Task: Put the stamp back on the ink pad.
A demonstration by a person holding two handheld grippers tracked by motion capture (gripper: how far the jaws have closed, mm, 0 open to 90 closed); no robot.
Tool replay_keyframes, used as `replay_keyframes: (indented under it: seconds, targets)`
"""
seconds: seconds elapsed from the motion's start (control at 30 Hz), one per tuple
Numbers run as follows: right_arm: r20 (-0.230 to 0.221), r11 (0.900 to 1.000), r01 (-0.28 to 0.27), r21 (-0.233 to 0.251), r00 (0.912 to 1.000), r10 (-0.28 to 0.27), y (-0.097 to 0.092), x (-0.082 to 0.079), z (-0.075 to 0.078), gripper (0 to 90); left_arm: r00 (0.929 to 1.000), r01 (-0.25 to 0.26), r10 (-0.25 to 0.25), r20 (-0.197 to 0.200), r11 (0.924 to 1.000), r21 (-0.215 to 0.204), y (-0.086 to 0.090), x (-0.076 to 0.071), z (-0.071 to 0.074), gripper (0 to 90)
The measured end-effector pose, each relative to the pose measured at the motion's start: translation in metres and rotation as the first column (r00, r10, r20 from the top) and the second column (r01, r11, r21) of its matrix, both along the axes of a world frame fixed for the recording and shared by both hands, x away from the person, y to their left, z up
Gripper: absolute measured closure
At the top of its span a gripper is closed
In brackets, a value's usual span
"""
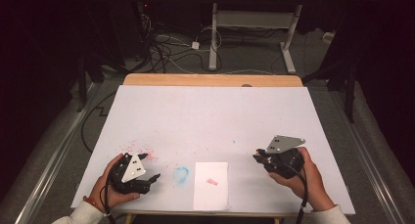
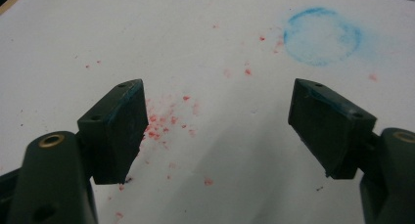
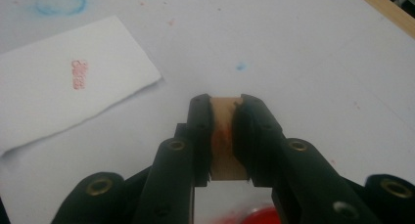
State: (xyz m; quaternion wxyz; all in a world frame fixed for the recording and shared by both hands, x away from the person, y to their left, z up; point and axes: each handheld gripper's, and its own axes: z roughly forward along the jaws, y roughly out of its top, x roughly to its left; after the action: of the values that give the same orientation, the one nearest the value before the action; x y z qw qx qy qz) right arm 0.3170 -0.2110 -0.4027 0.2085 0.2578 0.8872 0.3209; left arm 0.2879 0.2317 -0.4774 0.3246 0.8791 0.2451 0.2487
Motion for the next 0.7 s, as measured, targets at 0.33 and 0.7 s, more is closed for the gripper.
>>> replay_keyframes:
  seconds: [0.33,0.7]
  targets:
    - [-0.021,0.9950,0.094,-0.036,0.9953,-0.094,-0.033,0.001,-0.014,76.1,1.0000,0.001,-0.001,-0.003,1.0000,0.009,-0.002,0.000,0.000,21.8]
    - [-0.049,0.9844,0.157,-0.078,0.9857,-0.161,-0.055,0.004,-0.029,76.1,1.0000,0.004,-0.004,-0.005,0.9999,0.011,-0.003,0.001,-0.001,21.8]
